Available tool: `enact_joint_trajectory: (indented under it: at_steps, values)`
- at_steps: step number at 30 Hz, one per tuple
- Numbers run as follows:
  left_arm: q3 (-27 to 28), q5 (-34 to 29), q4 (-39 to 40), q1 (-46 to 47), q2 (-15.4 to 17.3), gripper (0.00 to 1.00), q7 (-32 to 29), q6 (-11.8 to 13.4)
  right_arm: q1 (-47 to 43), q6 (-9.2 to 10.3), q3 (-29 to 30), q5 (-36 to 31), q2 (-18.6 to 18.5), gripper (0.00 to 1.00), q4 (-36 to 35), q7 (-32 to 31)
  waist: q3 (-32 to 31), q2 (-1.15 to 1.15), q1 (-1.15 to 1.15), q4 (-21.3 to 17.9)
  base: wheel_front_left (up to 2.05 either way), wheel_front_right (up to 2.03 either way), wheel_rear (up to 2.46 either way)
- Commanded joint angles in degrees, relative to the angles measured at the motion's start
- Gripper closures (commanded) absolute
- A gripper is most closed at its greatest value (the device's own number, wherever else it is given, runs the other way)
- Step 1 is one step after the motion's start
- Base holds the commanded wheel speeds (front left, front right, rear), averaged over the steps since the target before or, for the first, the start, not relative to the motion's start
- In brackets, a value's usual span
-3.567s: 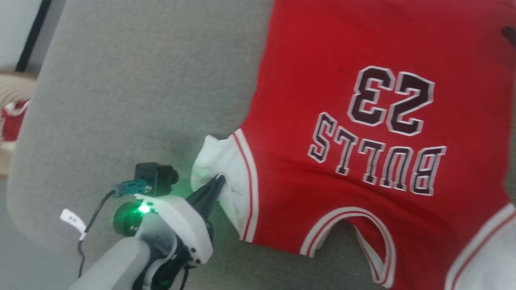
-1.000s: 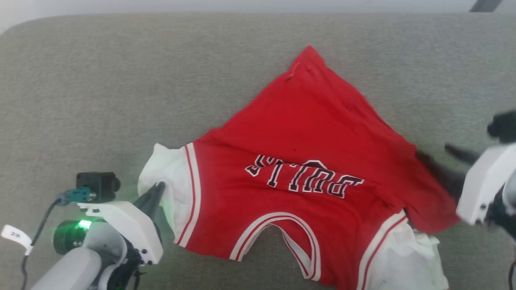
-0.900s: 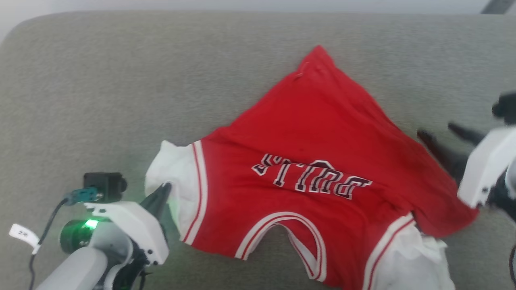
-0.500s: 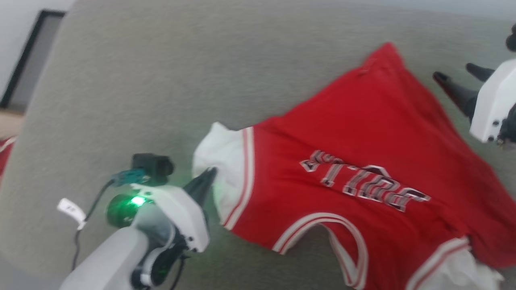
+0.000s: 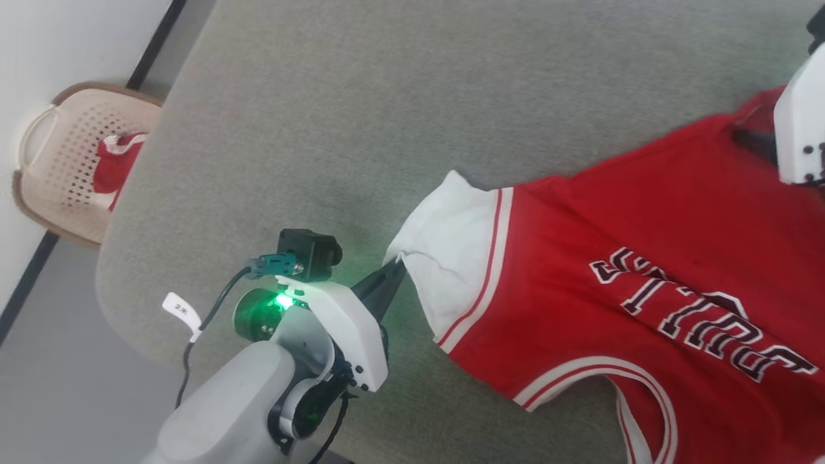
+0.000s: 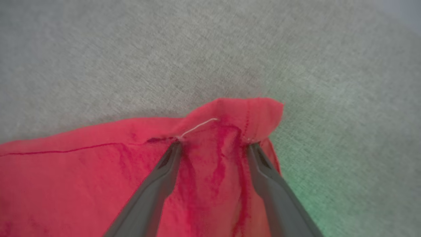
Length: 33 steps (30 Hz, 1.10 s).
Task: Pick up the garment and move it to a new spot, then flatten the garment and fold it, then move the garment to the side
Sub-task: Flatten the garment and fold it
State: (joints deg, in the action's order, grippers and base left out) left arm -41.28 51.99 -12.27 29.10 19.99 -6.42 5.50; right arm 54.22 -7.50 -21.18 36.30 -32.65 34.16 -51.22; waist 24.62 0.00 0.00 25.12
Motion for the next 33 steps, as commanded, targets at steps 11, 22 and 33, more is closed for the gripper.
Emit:
enact_joint_trajectory:
  at_steps: [11,22,33]
  values:
    - [0.9,0.6,-4.4,2.9,-0.4,1.0,1.0,-1.8,-1.7,0.06,-10.0,5.5,-1.8,1.0,7.3,-7.8,0.7,0.0,0.0,-0.6,0.0,0.0,0.0]
    - [4.9,0.5,-0.7,11.3,8.5,1.0,-5.9,-1.2,5.9,0.06,-11.4,10.4,-2.6,1.0,0.3,1.3,-3.5,0.0,0.0,-9.1,0.0,0.0,0.0]
    - [8.1,-0.9,3.2,24.2,18.3,1.0,-18.1,0.6,7.4,0.05,-12.2,13.9,-4.2,1.0,-8.0,5.0,-9.5,0.0,0.0,-18.4,0.0,0.0,0.0]
